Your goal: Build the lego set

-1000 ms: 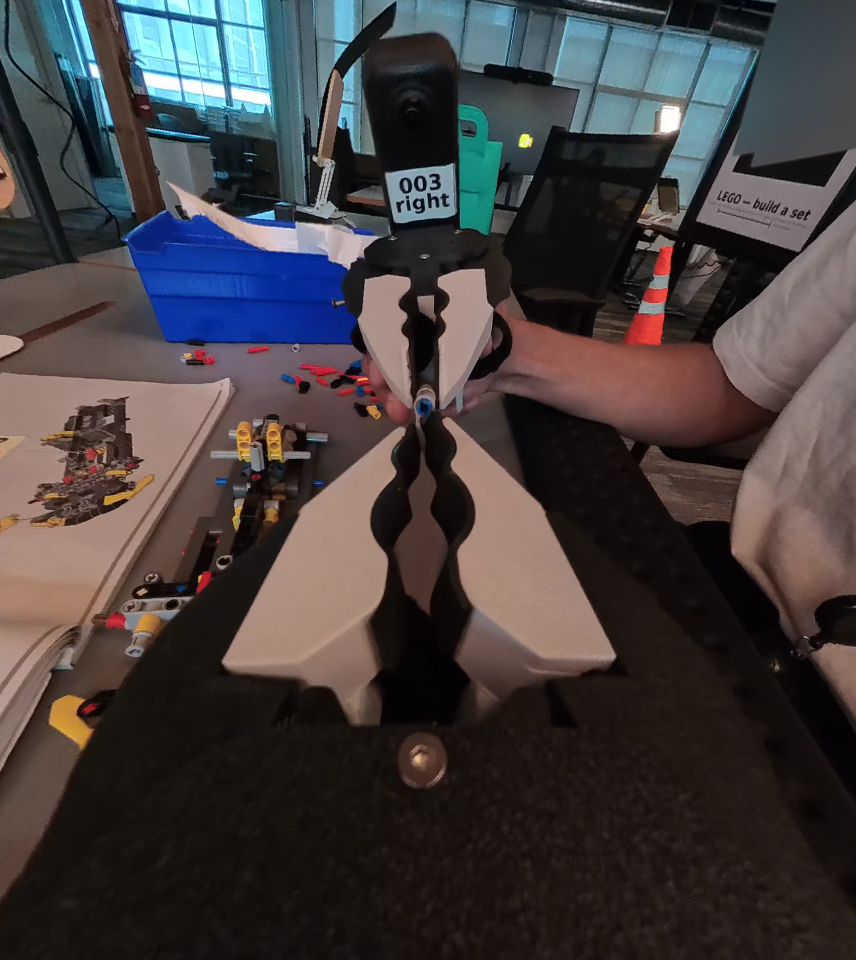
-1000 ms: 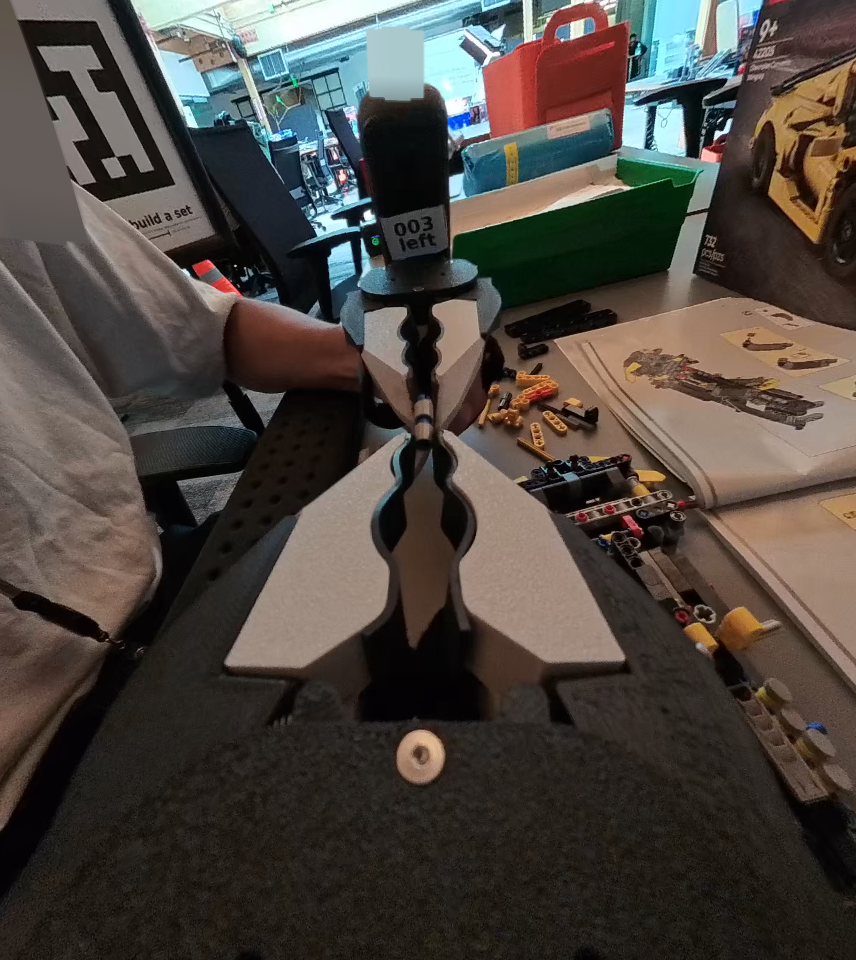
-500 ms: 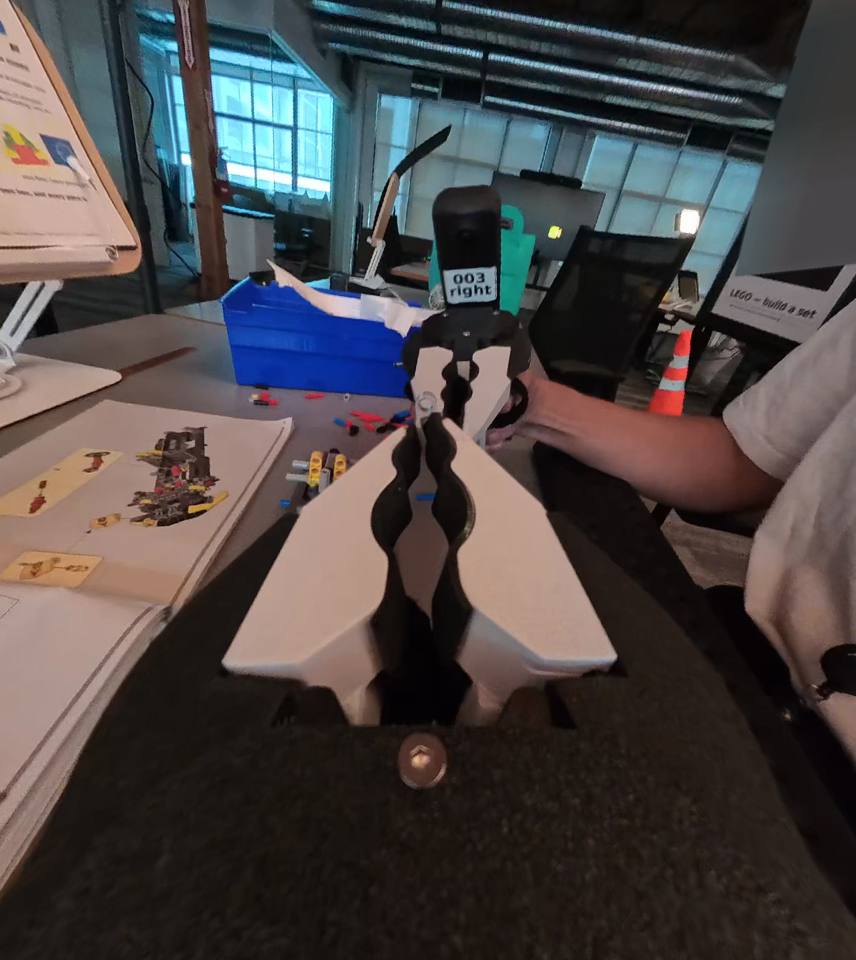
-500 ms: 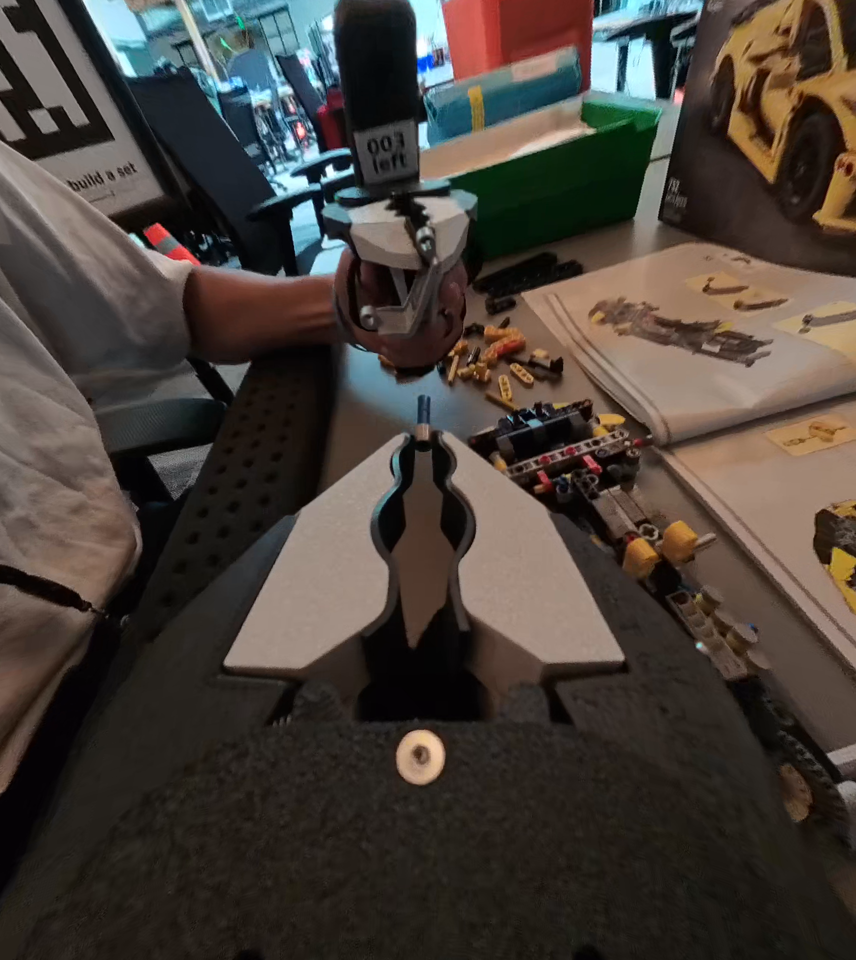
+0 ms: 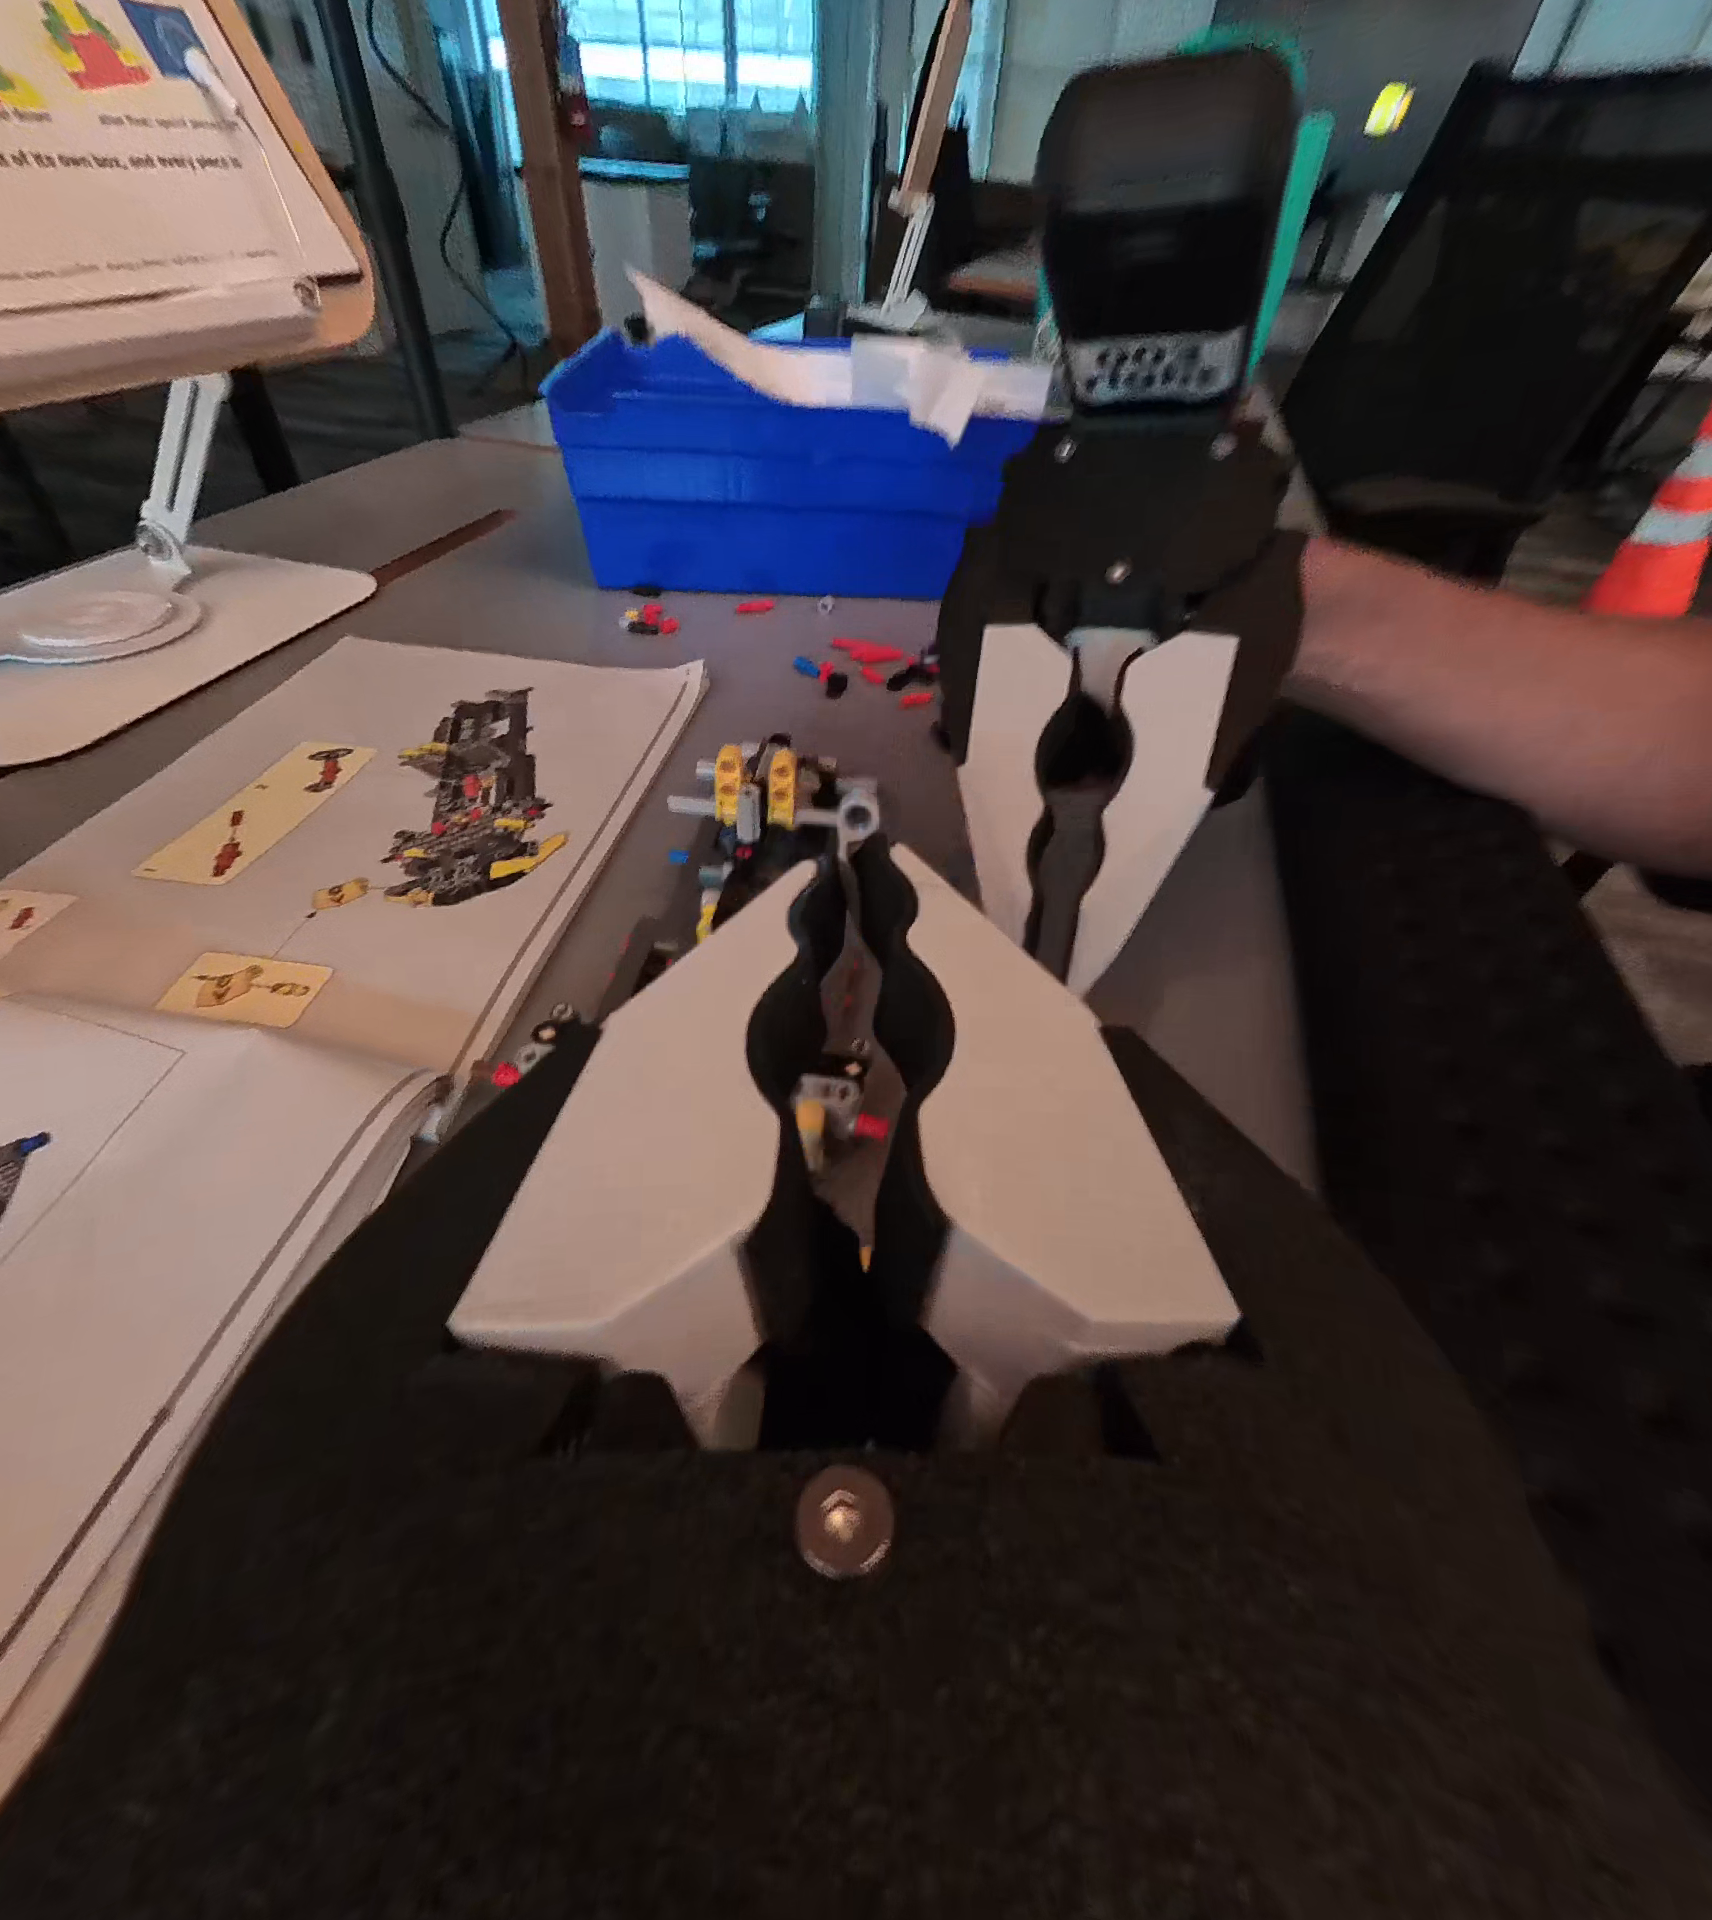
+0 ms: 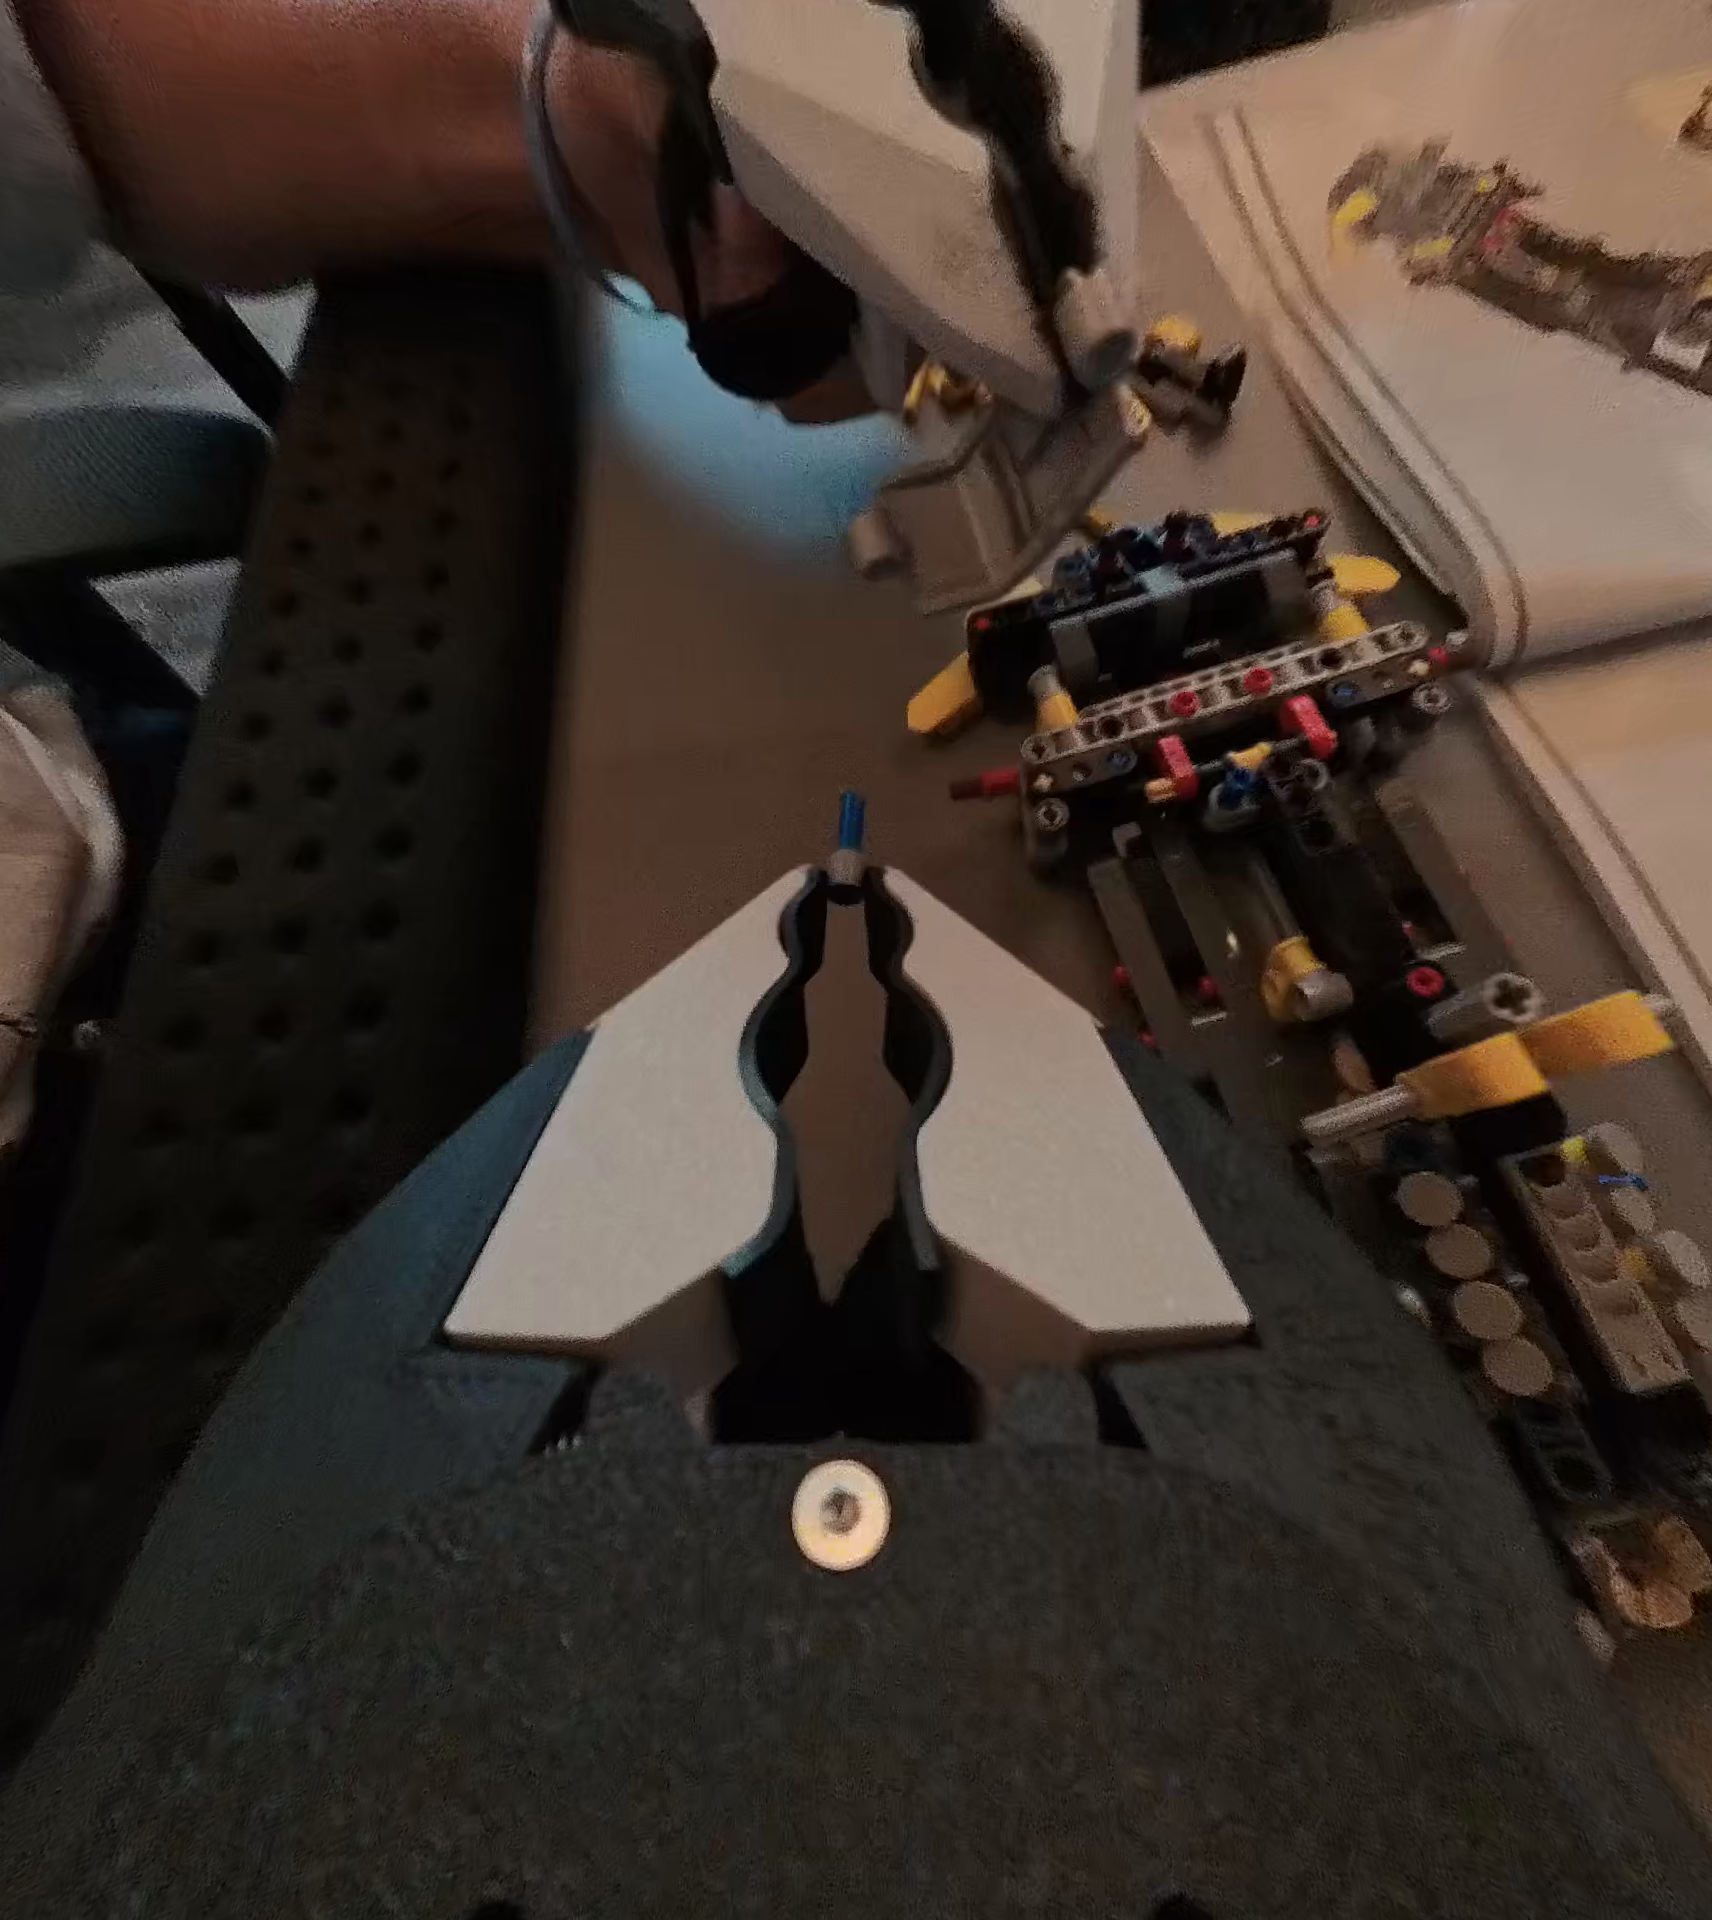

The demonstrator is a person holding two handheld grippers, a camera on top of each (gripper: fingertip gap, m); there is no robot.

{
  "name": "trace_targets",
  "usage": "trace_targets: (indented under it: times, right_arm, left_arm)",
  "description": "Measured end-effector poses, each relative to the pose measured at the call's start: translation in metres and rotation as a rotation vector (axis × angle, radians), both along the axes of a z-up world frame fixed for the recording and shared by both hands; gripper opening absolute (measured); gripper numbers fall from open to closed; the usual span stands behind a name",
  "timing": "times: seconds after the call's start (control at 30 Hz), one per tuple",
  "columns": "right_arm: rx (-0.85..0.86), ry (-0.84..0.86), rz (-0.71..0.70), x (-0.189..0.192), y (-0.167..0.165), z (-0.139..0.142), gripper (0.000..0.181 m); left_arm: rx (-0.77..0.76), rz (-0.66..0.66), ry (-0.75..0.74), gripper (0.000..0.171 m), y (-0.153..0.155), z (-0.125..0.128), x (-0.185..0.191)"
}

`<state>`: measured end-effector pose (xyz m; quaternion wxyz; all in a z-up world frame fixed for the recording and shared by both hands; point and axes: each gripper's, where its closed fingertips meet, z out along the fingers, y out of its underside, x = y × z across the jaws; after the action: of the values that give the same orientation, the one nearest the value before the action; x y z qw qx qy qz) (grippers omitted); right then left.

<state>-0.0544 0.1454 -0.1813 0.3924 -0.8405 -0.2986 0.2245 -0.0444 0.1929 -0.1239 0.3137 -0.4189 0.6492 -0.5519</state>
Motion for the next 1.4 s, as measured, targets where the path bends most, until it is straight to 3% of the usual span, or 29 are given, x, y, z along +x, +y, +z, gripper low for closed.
trace_targets:
  times: [0.17,0.37,0.5,0.7,0.87,0.93,1.03,1.17,1.23,1.3,1.37,1.4]
  right_arm:
    - [-0.115,-0.173,0.014,0.003,-0.008,-0.033,0.007]
    - [-0.163,-0.174,-0.012,-0.002,-0.013,-0.039,0.014]
    - [-0.199,-0.023,0.006,-0.026,-0.02,-0.03,0.035]
    - [0.003,0.175,-0.146,0.002,0.009,0.039,0.035]
    - [0.004,0.461,-0.033,-0.013,0.019,0.067,0.026]
    - [-0.038,0.559,-0.014,-0.019,0.021,0.066,0.023]
    - [-0.025,0.569,-0.026,-0.023,0.023,0.057,0.004]
    - [0.062,0.405,-0.138,-0.001,0.025,0.05,0.002]
    - [0.103,0.328,-0.187,0.011,0.023,0.044,0.002]
    - [0.14,0.28,-0.222,0.019,0.022,0.04,0.002]
    - [0.172,0.263,-0.227,0.02,0.022,0.045,0.002]
    - [0.189,0.258,-0.222,0.019,0.023,0.048,0.001]
  left_arm:
    - [0.076,0.007,0.038,0.0,-0.001,-0.015,0.003]
    - [0.04,0.031,0.031,0.0,0.007,-0.01,0.004]
    - [0.002,0.011,0.023,0.0,0.005,-0.007,0.003]
    - [-0.054,-0.111,-0.06,0.0,-0.014,0.011,-0.008]
    - [-0.083,-0.154,-0.094,0.0,-0.025,0.018,-0.012]
    - [-0.088,-0.153,-0.103,0.0,-0.027,0.02,-0.011]
    - [-0.083,-0.133,-0.09,0.002,-0.027,0.019,-0.01]
    - [-0.08,0.079,0.13,0.039,-0.008,0.001,-0.012]
    - [0.024,0.189,0.288,0.042,-0.007,-0.019,-0.034]
    - [0.182,0.298,0.504,0.058,-0.011,-0.05,-0.066]
    - [0.214,0.421,0.57,0.036,-0.016,-0.059,-0.081]
    - [0.18,0.402,0.608,0.035,-0.029,-0.064,-0.086]
